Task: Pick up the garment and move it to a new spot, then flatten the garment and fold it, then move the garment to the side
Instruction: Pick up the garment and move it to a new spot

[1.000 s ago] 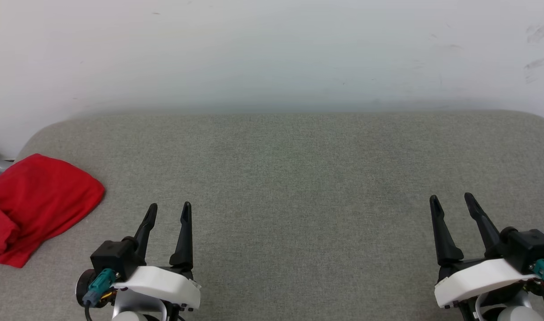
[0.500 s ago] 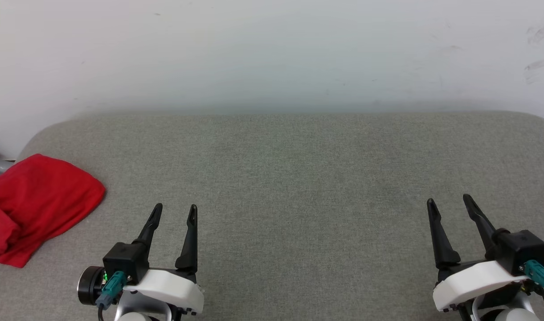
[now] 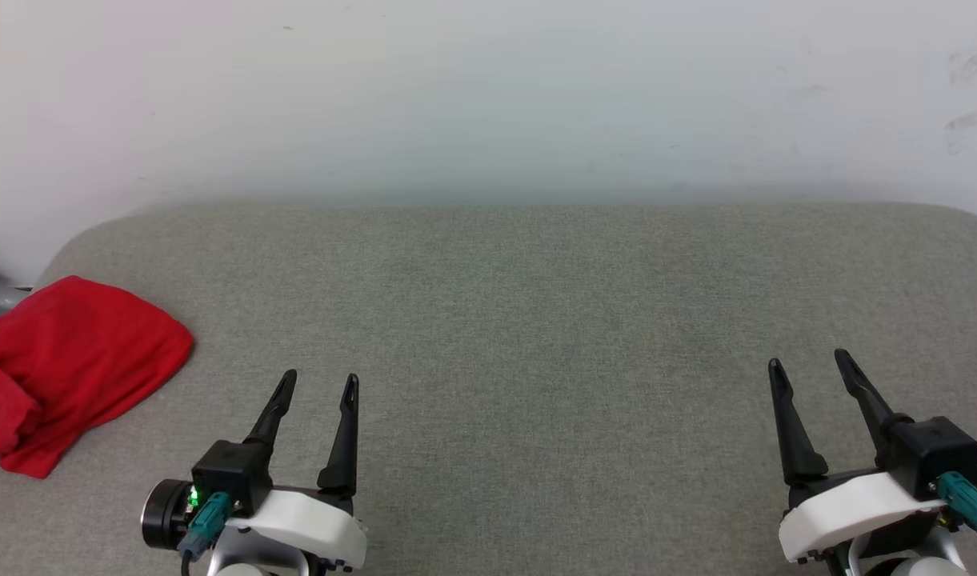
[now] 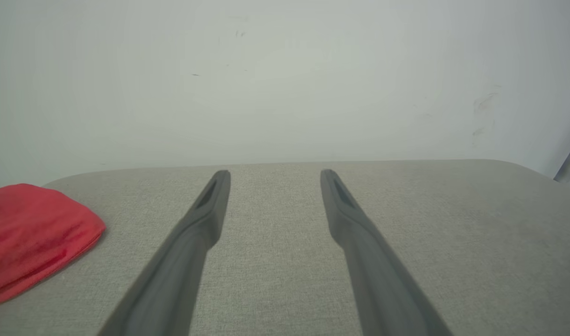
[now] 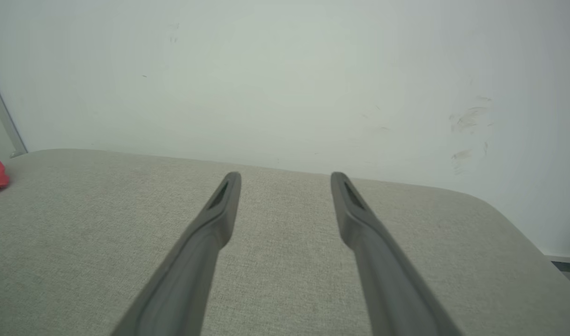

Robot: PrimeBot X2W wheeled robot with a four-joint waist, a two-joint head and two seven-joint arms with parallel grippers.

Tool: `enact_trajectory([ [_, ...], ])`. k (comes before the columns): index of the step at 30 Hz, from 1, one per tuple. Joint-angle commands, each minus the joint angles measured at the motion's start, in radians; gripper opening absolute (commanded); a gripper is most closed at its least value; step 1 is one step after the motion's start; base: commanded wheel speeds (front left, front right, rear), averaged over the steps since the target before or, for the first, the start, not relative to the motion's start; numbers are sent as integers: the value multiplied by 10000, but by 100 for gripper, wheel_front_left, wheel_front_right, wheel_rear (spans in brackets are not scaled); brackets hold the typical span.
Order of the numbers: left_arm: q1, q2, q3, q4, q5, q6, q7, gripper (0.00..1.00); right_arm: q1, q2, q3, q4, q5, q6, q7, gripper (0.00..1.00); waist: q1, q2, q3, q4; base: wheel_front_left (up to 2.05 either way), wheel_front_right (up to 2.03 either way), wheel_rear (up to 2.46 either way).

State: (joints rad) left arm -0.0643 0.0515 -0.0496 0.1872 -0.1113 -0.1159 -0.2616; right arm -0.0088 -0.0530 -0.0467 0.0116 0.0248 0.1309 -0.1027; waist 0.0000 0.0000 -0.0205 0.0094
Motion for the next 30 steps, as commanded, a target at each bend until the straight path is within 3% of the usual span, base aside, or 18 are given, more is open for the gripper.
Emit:
enact_trajectory([
  [1,-48,10,56,33,-97,-49,-49,100,105,36,-10,-23,47,-3,-34,100,0,0,-2,15,0,0,0],
  [13,-158,-6,347,123,-459,-129,-42,100,0,35,29,58,290,-3,-58,100,0,0,24,779,0,0,0],
  [30,-214,-7,800,250,-221,-144,-42,100,-90,34,577,-51,-39,-3,-95,100,0,0,83,2950,0,0,0],
])
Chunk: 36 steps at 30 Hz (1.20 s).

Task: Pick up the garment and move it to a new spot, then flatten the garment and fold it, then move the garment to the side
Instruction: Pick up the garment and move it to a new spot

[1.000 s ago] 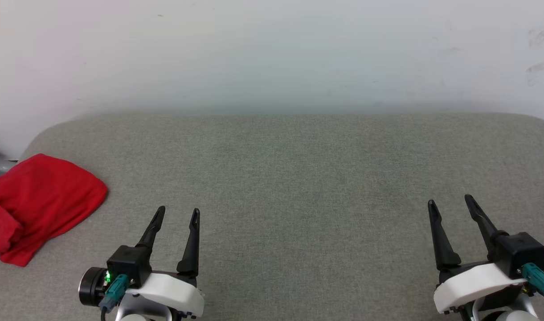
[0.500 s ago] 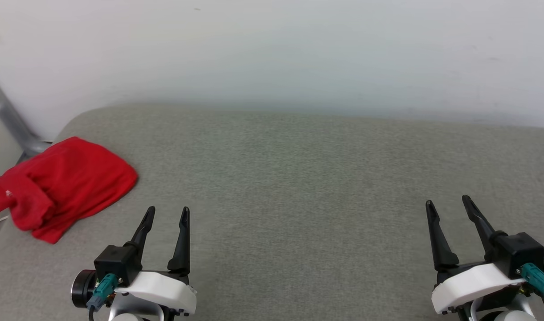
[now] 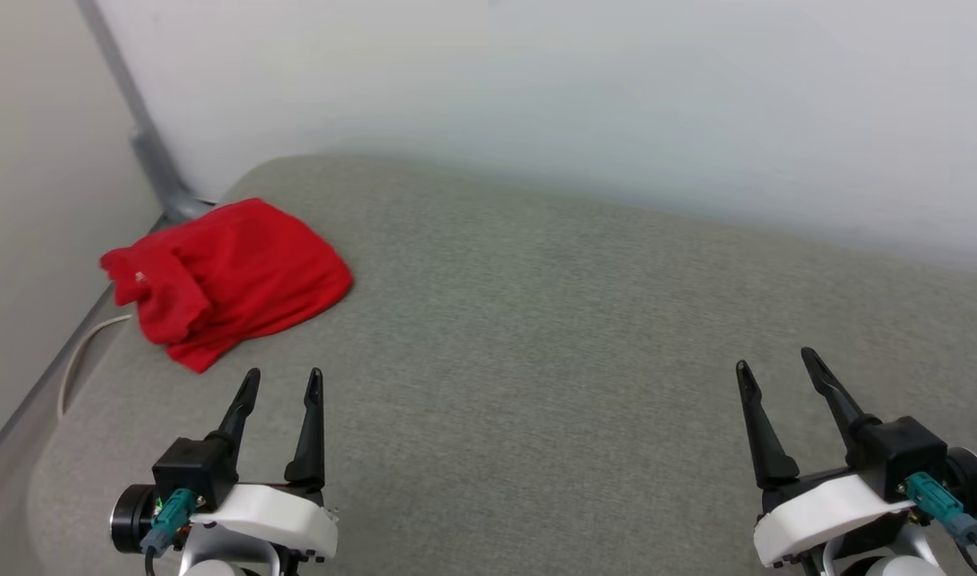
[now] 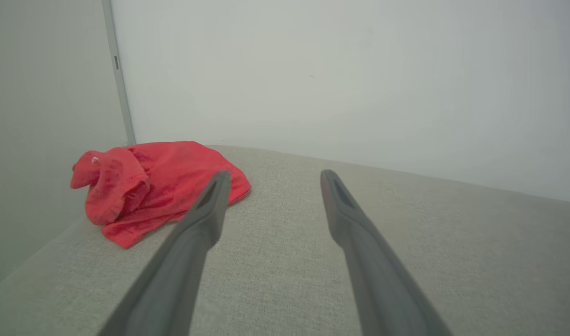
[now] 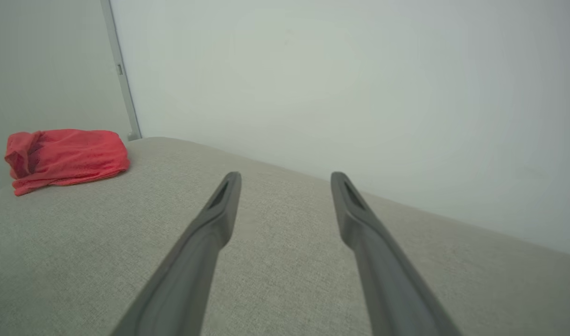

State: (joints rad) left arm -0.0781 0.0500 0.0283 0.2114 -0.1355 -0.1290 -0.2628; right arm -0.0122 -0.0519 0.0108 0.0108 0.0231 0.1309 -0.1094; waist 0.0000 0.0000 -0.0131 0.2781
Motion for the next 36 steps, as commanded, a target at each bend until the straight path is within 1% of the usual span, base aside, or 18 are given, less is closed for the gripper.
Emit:
enact_trajectory([
  [1,-69,10,74,17,18,-15,-30,100,-66,22,40,-59,4,-3,-34,100,0,0,10,378,0,0,0],
  [8,4,16,337,35,31,-21,-30,100,-175,18,265,-81,151,-5,-57,100,0,0,-4,1173,0,0,0],
  [13,87,19,368,-13,-21,-25,-30,100,-193,16,337,-101,262,-5,-96,100,0,0,5,1448,0,0,0],
  [18,88,32,334,-32,-72,-26,-30,100,-184,18,361,-58,351,-5,-121,100,0,0,17,1573,0,0,0],
  [24,-23,56,378,5,-100,-27,-30,100,-206,18,383,-40,397,-5,-39,100,0,0,50,1580,0,0,0],
  [27,-115,80,504,18,-179,-27,-30,100,-283,17,428,-49,395,-5,23,100,0,0,124,1464,0,0,0],
  [32,-505,171,690,225,-337,-26,-30,100,-462,17,421,-221,316,-3,122,100,0,0,566,1185,0,0,0],
  [34,-810,220,693,532,-506,-26,-29,100,-592,17,446,-301,288,-5,204,100,0,0,860,1056,0,0,0],
  [36,-1280,392,681,865,-751,-26,-30,100,-721,17,453,-385,197,-5,287,100,0,0,1158,921,0,0,0],
])
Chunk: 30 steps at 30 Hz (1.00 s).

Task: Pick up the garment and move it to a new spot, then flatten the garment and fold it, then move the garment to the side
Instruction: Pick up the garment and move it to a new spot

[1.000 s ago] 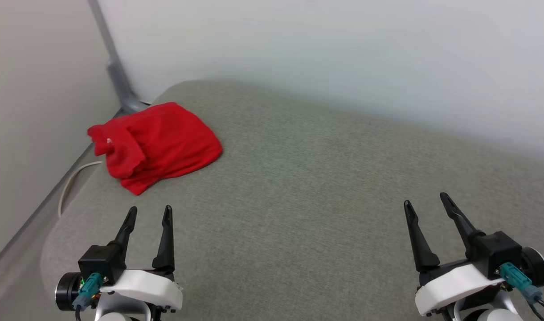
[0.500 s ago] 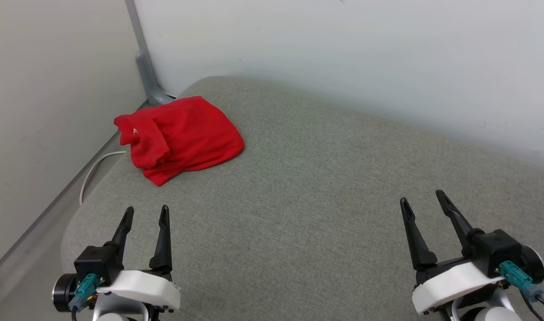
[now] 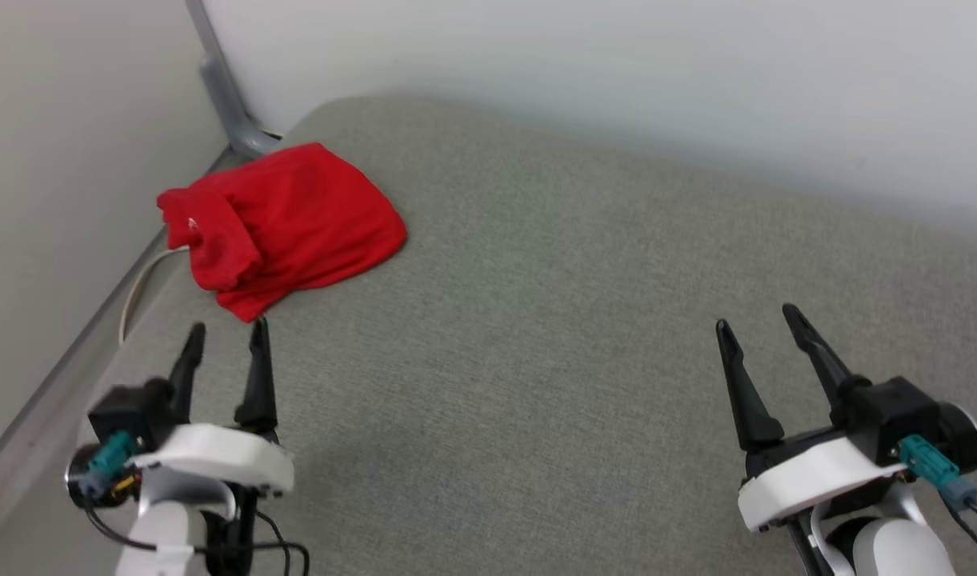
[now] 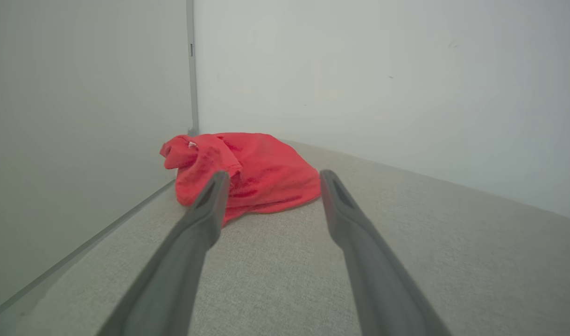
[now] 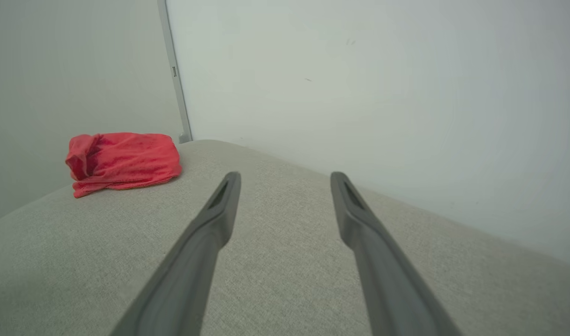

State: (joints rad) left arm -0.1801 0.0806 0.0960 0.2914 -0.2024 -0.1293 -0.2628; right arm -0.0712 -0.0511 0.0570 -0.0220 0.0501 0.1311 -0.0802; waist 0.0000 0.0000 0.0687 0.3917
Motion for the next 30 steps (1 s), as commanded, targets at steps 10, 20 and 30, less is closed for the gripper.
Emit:
enact_trajectory([
  [10,-3020,1355,-202,1550,-1931,-23,1206,100,-1130,-187,88,-544,-285,-7,271,100,0,0,2231,-1032,0,0,0],
  [20,-5424,3148,-516,2668,-3609,-12,4676,100,-2288,-396,342,-1011,-372,-5,286,100,0,0,4095,-1821,0,0,0],
  [30,-6870,4404,-467,3985,-4284,0,7345,100,-3043,-555,602,-1355,-322,-5,265,100,0,0,5417,-2331,0,0,0],
])
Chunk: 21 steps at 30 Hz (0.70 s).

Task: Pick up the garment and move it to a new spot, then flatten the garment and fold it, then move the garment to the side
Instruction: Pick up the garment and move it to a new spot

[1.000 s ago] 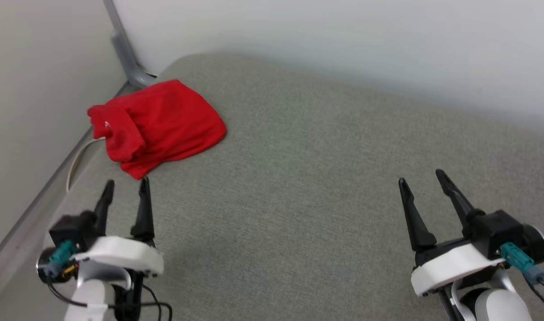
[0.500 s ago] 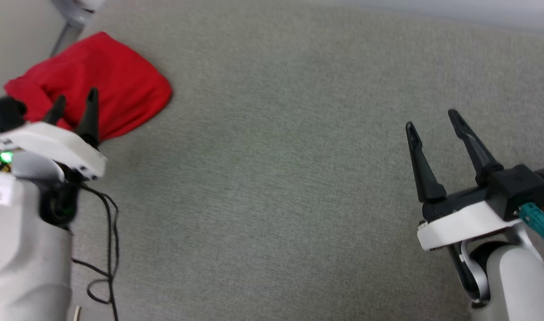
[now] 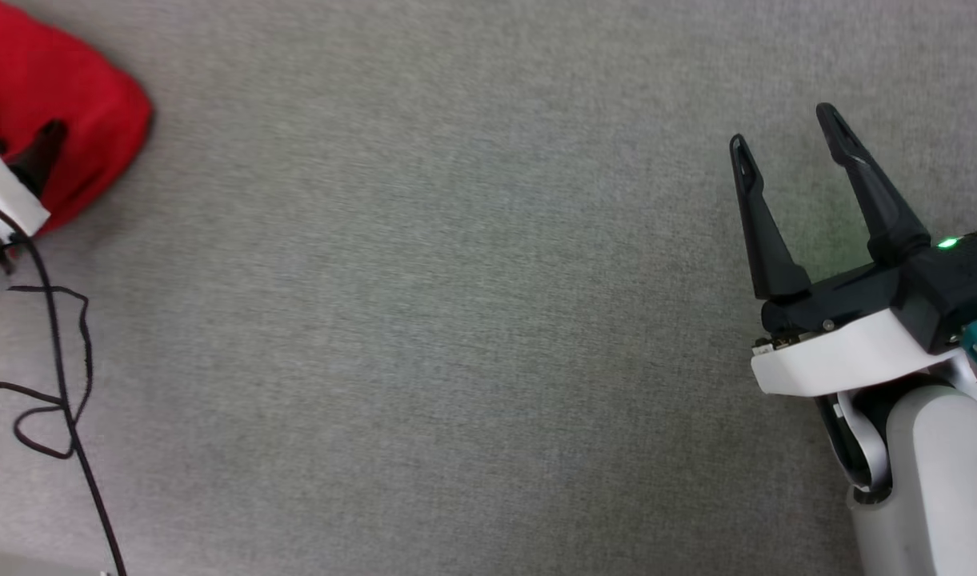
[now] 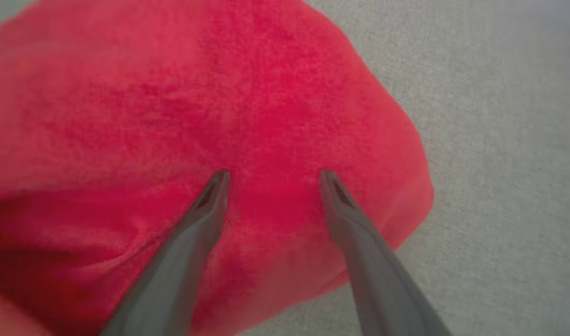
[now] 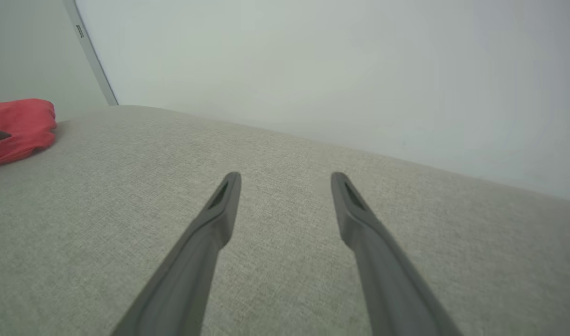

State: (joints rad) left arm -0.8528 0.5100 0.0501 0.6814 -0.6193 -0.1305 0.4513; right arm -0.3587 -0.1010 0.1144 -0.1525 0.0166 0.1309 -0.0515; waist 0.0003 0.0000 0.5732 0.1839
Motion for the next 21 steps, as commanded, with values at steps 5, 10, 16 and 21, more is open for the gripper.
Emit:
enact_trajectory([
  [5,-182,290,-247,638,-512,7,1778,100,-263,-66,37,-112,55,-3,-46,100,-3,0,626,-338,0,0,0],
  [10,-119,237,-415,901,-622,129,2590,0,-338,-68,111,-345,82,-3,51,100,-3,0,735,-353,0,0,0],
  [16,-272,303,-346,548,-329,313,1446,0,-208,-42,84,-310,111,-3,19,100,-3,0,493,-323,0,0,0],
  [21,-299,553,-288,376,133,422,-210,0,8,69,27,-77,187,-3,-133,100,-3,0,-111,-290,0,0,0],
])
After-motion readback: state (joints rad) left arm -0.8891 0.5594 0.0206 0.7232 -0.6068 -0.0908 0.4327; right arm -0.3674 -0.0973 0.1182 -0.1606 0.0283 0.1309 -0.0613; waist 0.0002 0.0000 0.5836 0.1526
